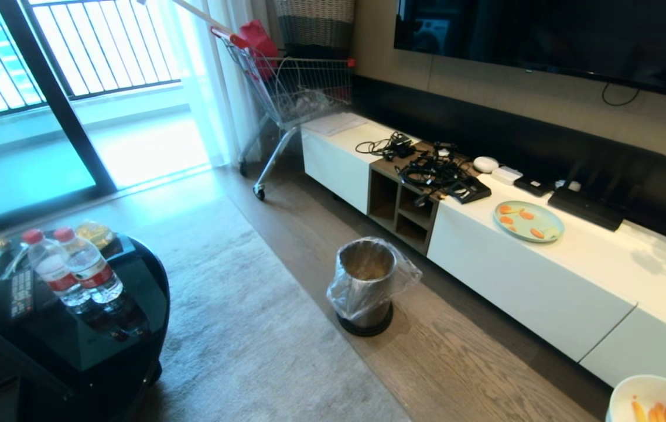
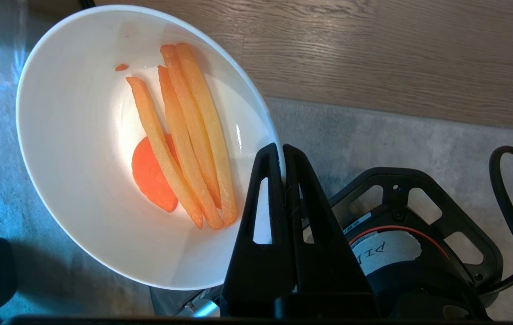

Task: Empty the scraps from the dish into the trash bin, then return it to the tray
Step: Move the bowl over the trash can

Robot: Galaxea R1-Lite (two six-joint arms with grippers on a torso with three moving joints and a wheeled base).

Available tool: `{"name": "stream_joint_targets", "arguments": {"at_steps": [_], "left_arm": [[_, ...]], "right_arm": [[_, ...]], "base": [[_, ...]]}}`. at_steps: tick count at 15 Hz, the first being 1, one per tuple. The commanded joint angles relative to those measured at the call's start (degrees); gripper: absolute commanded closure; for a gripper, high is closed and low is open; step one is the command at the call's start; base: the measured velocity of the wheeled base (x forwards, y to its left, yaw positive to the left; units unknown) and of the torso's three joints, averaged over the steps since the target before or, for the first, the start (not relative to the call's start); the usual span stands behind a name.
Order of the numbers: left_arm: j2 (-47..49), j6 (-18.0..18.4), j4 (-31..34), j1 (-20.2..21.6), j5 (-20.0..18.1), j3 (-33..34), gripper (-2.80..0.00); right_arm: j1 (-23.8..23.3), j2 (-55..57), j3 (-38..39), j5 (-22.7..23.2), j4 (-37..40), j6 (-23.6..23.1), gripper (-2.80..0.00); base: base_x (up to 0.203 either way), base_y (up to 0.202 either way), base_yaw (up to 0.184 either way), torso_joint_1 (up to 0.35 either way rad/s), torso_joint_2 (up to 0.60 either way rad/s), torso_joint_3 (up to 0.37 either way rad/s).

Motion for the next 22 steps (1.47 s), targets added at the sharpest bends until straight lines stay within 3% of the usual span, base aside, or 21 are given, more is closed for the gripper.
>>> {"name": "stream_joint_targets", "arguments": {"at_steps": [1, 7, 22], "left_arm": [[-0.02, -0.04, 0.01, 0.00, 0.02, 0.00, 0.00], [-0.02, -0.04, -0.02, 0.00, 0.02, 0.00, 0.00], [-0.02, -0.04, 0.01, 0.00, 0.02, 0.00, 0.00]], "right_arm": [[0.03, 0.21, 0.00, -0.14, 0.04, 0.39, 0.00], [0.03, 0.37, 0.07, -0.07, 0.04, 0.39, 0.00], [0.12, 4.95, -1.22, -0.26, -2.24, -0.14, 0.00]], "base": [[0.179, 0.000, 0.000, -0.005, 0.00, -0.001], [0.164, 0.000, 0.001, 0.006, 0.00, 0.001], [0.000, 0.000, 0.000, 0.000, 0.00, -0.004]]}}
